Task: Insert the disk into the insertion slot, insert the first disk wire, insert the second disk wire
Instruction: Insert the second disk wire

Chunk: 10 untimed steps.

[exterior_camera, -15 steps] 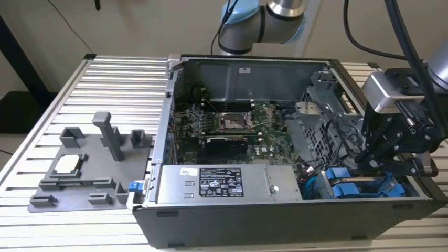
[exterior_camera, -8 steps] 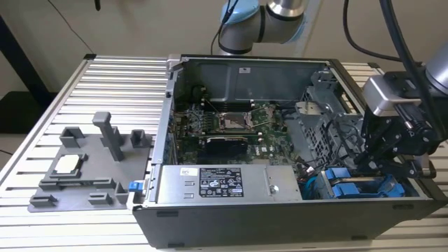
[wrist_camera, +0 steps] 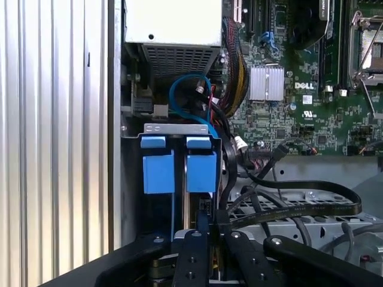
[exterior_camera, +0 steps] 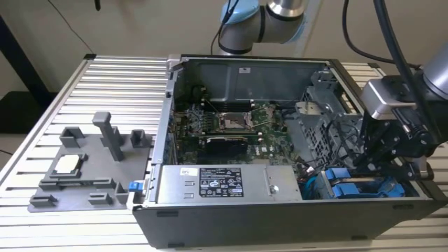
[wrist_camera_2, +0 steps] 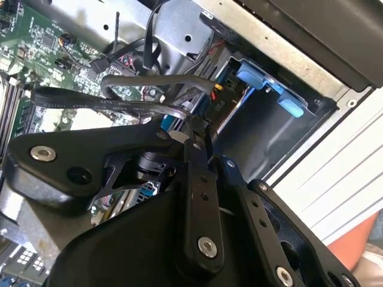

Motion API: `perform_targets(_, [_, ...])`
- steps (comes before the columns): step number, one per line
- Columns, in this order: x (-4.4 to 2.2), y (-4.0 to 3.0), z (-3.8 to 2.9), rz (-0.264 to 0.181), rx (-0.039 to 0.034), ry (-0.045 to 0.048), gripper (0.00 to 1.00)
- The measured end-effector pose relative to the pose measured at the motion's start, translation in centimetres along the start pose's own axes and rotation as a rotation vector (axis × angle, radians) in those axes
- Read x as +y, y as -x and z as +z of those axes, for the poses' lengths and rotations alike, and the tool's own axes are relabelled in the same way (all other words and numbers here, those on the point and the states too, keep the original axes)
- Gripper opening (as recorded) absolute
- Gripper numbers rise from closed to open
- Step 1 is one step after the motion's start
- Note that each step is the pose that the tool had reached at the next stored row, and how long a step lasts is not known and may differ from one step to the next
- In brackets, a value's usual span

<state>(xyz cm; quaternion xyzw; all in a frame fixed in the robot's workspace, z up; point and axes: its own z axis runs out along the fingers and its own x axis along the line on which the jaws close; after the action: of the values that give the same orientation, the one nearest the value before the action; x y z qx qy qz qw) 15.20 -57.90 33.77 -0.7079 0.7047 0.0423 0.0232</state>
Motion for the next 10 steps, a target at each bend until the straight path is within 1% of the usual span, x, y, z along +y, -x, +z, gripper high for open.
perform_targets(2, [-0.01, -0.02, 0.15, 0.000, 0.0012, 0.0000, 0.16])
perform_targets(10, [-0.02, -0.02, 0.24, 0.000, 0.0001, -0.0001, 0.16])
